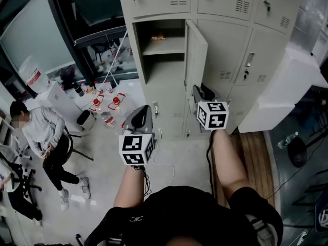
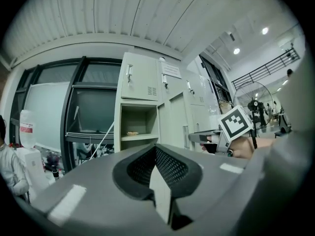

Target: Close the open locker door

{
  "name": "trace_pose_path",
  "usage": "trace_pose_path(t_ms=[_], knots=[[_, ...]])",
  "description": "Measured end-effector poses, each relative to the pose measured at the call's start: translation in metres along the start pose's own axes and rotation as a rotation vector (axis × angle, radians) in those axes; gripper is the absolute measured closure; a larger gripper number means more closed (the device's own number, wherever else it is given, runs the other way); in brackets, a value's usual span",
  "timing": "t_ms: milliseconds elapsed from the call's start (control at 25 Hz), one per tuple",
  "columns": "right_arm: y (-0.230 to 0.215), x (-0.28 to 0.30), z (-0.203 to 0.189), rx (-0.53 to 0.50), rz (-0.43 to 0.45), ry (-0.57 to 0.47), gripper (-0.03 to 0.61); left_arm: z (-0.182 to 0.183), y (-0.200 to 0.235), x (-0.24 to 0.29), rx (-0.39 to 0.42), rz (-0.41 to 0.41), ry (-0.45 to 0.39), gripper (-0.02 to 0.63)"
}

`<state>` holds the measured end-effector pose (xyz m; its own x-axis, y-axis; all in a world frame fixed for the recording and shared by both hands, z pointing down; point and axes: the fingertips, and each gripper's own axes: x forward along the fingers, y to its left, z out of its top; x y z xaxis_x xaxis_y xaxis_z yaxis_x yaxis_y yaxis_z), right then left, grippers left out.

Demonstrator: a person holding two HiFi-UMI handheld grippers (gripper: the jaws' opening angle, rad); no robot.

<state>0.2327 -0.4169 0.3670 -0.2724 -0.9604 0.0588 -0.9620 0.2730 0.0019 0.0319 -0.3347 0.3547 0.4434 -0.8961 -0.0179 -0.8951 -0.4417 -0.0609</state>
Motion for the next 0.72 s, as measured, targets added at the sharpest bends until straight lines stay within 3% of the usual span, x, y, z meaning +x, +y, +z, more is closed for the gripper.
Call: trace_pose_path(t_ms=[720], knots=[[0.060, 0.029, 0.002, -0.021, -0.012, 0.003, 0.456, -0.018, 0.058, -0.034, -0.017, 0.096, 0.026, 0.614]])
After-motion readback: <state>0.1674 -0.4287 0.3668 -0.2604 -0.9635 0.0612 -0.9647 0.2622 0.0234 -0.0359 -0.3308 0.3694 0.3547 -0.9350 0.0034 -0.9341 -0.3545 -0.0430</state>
